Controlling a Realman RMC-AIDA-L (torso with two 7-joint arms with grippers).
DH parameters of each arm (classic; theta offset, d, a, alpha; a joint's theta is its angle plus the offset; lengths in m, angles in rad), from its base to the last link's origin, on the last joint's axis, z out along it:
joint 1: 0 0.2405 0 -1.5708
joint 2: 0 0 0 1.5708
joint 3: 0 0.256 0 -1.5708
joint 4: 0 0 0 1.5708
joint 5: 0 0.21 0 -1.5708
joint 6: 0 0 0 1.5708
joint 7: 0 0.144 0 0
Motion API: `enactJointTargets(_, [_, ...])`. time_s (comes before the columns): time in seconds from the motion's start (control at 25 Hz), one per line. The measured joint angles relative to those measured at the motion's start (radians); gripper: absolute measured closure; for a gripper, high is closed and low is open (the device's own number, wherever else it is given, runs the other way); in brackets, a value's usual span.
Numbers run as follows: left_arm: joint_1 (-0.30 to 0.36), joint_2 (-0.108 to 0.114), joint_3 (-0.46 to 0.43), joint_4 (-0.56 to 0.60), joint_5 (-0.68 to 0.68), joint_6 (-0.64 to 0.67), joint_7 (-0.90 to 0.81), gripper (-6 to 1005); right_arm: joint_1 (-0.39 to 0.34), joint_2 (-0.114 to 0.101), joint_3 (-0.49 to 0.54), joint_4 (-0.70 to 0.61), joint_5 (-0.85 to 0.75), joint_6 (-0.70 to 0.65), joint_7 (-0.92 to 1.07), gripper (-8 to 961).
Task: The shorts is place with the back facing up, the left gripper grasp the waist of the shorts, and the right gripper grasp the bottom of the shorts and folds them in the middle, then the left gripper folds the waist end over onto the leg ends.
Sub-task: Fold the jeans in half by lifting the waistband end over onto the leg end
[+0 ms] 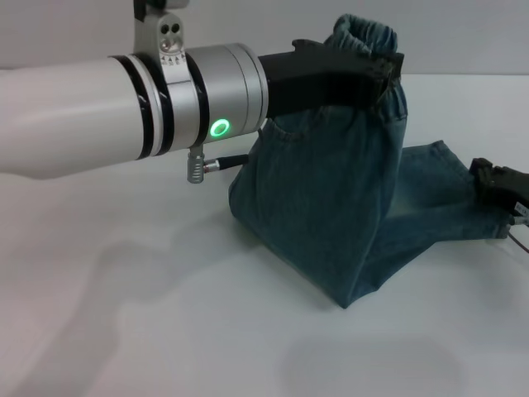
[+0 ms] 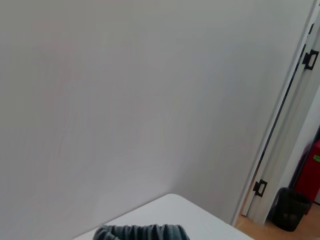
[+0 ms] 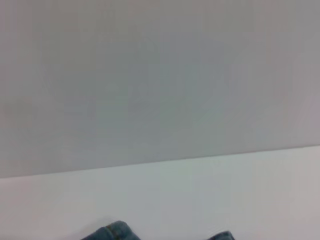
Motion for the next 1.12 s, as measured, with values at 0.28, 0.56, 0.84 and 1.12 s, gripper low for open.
enactJointTargets(0.28, [-0.004,0.0,-0.006,-0.001,-0.004,0.004,0.0,943,0.047,0.008,-0.095,-0.009,-0.025,0.017,0.096,954])
enactJointTargets(0.56, [-0.009,0.001,-0.012,-0.01,-0.004,0.005,0.0,943,0.195,0.014,-0.3,-0.041,-0.027,0.019,0.253,955])
enactJointTargets(0.84, [-0.034,0.003,-0.038,-0.012,-0.004,0.005,0.0,942,0.307,0.016,-0.402,-0.044,-0.016,0.085,0.342,955])
enactJointTargets(1.12, [-0.044,0.001,-0.041,0.005,-0.005,0.01,0.005,943,0.409,0.022,-0.432,-0.085,-0.005,0.085,0.345,954])
